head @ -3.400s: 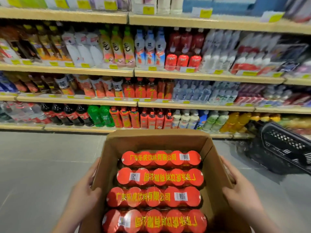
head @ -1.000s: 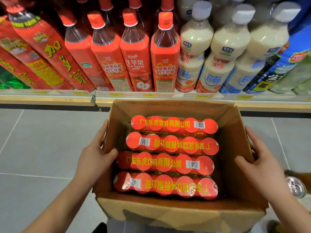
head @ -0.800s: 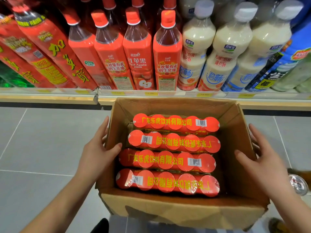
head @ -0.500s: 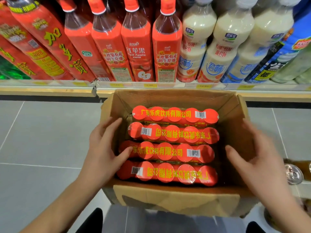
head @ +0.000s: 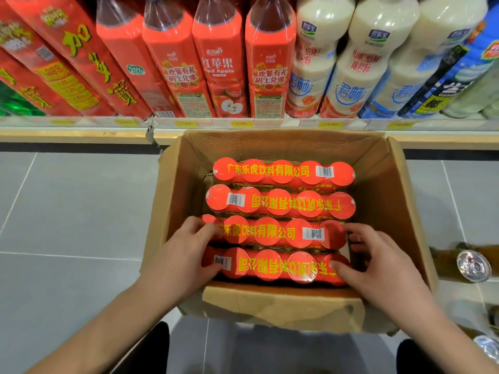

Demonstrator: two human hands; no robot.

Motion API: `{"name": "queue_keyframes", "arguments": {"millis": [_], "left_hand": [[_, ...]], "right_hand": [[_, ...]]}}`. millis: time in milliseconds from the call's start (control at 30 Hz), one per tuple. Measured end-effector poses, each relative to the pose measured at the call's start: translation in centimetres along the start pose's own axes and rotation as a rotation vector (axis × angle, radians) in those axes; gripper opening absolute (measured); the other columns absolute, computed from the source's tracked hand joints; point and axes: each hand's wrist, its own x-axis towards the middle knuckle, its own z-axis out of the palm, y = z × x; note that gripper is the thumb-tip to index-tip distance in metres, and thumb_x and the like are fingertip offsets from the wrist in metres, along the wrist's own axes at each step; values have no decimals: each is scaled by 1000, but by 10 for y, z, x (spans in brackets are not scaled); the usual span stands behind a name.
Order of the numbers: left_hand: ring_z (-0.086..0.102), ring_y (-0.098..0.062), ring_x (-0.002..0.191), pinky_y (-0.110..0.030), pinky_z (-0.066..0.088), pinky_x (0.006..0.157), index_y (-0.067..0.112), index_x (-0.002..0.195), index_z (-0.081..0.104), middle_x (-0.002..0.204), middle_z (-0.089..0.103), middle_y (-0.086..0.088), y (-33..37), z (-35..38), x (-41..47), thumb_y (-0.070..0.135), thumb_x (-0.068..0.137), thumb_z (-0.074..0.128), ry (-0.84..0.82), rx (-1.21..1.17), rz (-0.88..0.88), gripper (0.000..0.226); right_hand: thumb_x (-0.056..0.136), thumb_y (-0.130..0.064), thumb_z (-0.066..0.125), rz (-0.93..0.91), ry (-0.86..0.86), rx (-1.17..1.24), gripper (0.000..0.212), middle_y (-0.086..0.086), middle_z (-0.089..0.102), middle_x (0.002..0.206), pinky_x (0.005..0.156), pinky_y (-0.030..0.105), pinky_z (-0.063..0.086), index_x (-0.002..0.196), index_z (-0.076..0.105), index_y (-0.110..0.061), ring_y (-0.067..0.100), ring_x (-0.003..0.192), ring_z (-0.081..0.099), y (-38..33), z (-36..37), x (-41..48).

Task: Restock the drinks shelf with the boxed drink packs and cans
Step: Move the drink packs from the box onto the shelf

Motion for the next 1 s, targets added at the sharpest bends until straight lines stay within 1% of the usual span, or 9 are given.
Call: {"name": "queue_keyframes", "arguments": {"millis": [133, 300, 400, 500, 600, 700, 800, 933, 1000], "left_hand": [[57, -12, 112, -26, 55, 86, 35, 127, 54, 131, 49, 8, 7, -4, 7, 50, 83, 71, -94, 180, -45, 49], [65, -16, 104, -29, 58, 84, 35, 132, 50, 129, 53, 5, 12, -3, 15, 54, 85, 65, -210, 383, -100, 53], [67, -20, 99, -31, 58, 85, 31, 133, 51, 130, 50, 0, 14, -1, 22, 49, 86, 66, -299, 432, -134, 52], [67, -21, 95, -31, 57, 85, 30, 134, 51, 132, 41, -5, 14, 3, 26, 40, 88, 66, -341, 426, -152, 49], [66, -19, 96, -30, 56, 90, 32, 139, 47, 133, 38, -6, 11, 8, 28, 40, 90, 66, -386, 405, -169, 53], [64, -19, 101, -30, 54, 94, 33, 141, 45, 136, 37, -8, 8, 13, 31, 40, 90, 65, -437, 364, -186, 55], [63, -18, 95, -29, 54, 94, 31, 139, 47, 134, 35, -8, 5, 17, 33, 36, 88, 68, -429, 314, -199, 56], [57, -14, 83, -27, 53, 90, 27, 132, 53, 132, 34, -6, 2, 22, 33, 31, 86, 71, -379, 231, -221, 49], [59, -15, 86, -27, 54, 88, 25, 127, 56, 130, 37, -4, 1, 24, 33, 33, 85, 73, -335, 186, -214, 45]], "right_hand": [[80, -45, 82, 67, -146, -77, 52, -17, 51, 115, 83, 21, 46, 125, 55, -39, 6, 103, 60, 1, -1, 7], [82, -52, 78, 103, -284, -167, 58, -16, 50, 114, 75, 18, 42, 132, 50, -41, 4, 96, 55, 0, -1, 16], [82, -55, 77, 125, -388, -216, 63, -16, 49, 113, 80, 20, 46, 136, 46, -45, 4, 98, 55, -5, -3, 20], [81, -55, 77, 111, -414, -288, 65, -13, 54, 117, 91, 26, 53, 137, 45, -46, 8, 103, 59, -8, -4, 24], [80, -55, 78, 96, -408, -379, 65, -11, 58, 116, 89, 30, 56, 134, 43, -46, 10, 100, 62, -8, -2, 26], [80, -57, 76, 100, -427, -446, 60, -10, 63, 110, 79, 27, 55, 127, 42, -40, 10, 94, 64, -10, 0, 27], [82, -58, 76, 125, -455, -470, 57, -16, 56, 93, 62, 19, 45, 115, 36, -34, 5, 81, 59, -13, 2, 28], [77, -58, 80, 160, -453, -423, 78, -12, 60, 101, 79, 26, 56, 135, 37, -27, 10, 91, 65, -10, 9, 31], [75, -57, 81, 179, -435, -430, 82, -9, 60, 103, 80, 28, 57, 137, 36, -27, 12, 93, 66, -8, 10, 32]]}}
